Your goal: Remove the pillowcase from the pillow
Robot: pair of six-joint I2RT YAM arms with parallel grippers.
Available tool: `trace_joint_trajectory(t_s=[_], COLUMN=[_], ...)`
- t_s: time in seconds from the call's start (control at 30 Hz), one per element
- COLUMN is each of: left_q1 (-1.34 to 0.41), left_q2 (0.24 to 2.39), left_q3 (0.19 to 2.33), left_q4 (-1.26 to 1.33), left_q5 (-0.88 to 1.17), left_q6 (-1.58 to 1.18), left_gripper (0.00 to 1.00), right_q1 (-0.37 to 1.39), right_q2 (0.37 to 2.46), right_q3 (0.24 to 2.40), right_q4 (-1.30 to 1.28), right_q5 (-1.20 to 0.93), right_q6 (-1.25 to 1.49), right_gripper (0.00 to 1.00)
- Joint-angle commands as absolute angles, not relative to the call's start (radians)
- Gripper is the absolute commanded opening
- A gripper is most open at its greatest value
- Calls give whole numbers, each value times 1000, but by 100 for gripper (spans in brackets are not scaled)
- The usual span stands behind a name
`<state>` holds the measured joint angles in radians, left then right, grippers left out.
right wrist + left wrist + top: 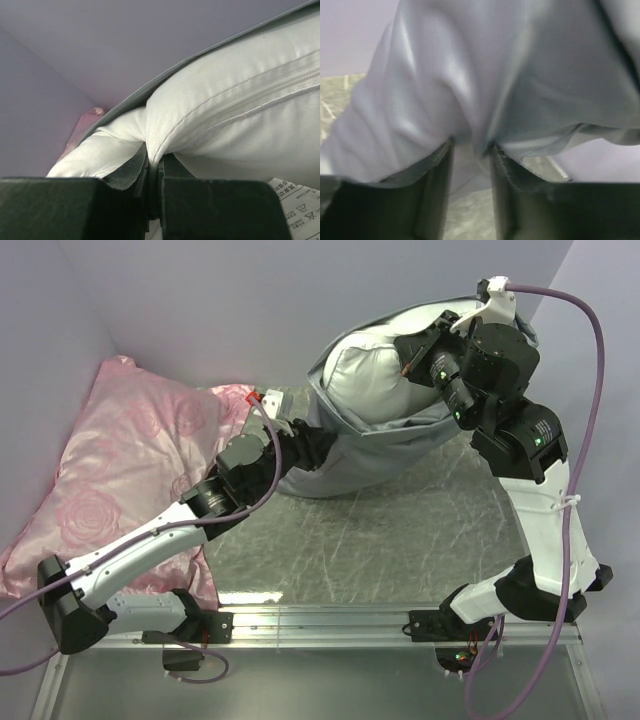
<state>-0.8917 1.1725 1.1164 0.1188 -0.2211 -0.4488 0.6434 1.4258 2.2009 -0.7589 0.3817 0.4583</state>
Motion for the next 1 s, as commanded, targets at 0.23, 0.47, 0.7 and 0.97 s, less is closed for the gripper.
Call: trace_joint_trajectory(t_s=[0.23,0.47,0.7,0.97], left_q1=[-865,-710,-660,-666], left_q2=[1236,1363,1442,1237], left_q3=[1054,1011,1156,1420], left_q4=[39,-58,-116,-329], left_q5=[-468,-393,-209,-149], left_q6=[-624,-810,-769,-651], left_gripper=[0,0,0,57], right_q1=[638,637,637,637], right_q2=[1374,1373,1370,1448], right_q3=[2335,2402,2286,2223], right_q4=[-549,-566,-554,-558], right_q5=[437,463,425,333], right_q6=[417,391,397,400], right_gripper=[0,0,0,0])
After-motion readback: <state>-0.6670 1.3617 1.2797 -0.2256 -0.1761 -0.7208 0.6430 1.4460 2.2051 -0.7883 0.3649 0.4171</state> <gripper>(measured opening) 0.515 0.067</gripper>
